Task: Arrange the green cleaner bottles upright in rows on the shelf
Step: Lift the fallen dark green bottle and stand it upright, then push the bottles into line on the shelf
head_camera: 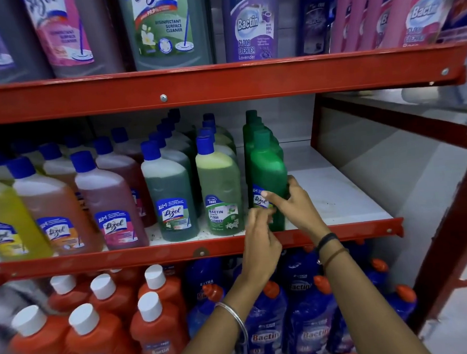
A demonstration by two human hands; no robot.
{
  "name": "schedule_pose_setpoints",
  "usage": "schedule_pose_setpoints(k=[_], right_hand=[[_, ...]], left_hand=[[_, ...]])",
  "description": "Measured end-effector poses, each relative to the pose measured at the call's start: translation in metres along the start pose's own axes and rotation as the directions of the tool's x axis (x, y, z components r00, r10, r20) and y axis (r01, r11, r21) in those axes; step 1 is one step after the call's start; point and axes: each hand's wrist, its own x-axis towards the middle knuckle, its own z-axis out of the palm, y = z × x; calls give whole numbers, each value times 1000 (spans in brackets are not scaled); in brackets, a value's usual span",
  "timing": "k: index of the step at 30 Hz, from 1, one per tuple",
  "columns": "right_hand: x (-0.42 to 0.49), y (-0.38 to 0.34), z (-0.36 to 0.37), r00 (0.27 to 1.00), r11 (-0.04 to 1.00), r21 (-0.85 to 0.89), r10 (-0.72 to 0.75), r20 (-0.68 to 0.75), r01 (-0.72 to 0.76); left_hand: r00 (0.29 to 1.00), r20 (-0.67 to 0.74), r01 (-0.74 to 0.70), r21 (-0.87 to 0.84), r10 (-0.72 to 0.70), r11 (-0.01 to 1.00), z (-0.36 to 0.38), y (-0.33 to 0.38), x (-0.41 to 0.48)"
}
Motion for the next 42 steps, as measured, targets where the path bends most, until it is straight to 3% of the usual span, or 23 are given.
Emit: schedule_pose_setpoints(k=[3, 11, 16, 25, 27, 28, 30, 32, 34, 37, 42], right_hand=[[6, 6, -10, 995, 992, 125, 0, 95, -11], [7, 17, -21, 989, 966, 256, -16, 148, -22], [-4, 28, -2, 997, 977, 201, 72, 23, -75], [-19, 34, -2, 995, 977, 193, 100, -15, -95], [-26, 29, 8, 973, 982, 176, 109, -201, -73], [-34, 26, 13, 932, 987, 157, 86, -352, -32], [-56, 17, 27, 832, 985, 114, -48, -552, 132], [-73, 9, 43, 856, 963, 63, -202, -475, 262], [-81, 2, 64, 940, 960, 56, -255, -229, 274], [-72, -7, 90, 995, 994, 65, -94, 29, 92], [-46, -16, 105, 996, 983, 160, 79, 44, -85]], left_hand=[[996, -57, 67, 12, -66, 998, 2, 1, 9], [967, 102, 235, -15, -233, 972, -3, -4, 25], [958, 209, 180, 89, -195, 980, -5, -12, 21], [967, 229, 84, 134, -113, 987, -11, -10, -1], [983, 133, 118, 78, -127, 990, -15, -9, -3], [992, -7, 123, 35, -123, 992, -17, -9, -4], [935, -337, 101, -37, -108, 994, -30, -11, -8], [879, -460, 92, -101, -129, 991, -45, -16, -7], [892, -411, 133, -161, -189, 978, -60, -24, -1], [950, -203, 202, -176, -237, 963, -69, -33, 10], [969, -46, 237, -95, -242, 967, -78, -41, 21]])
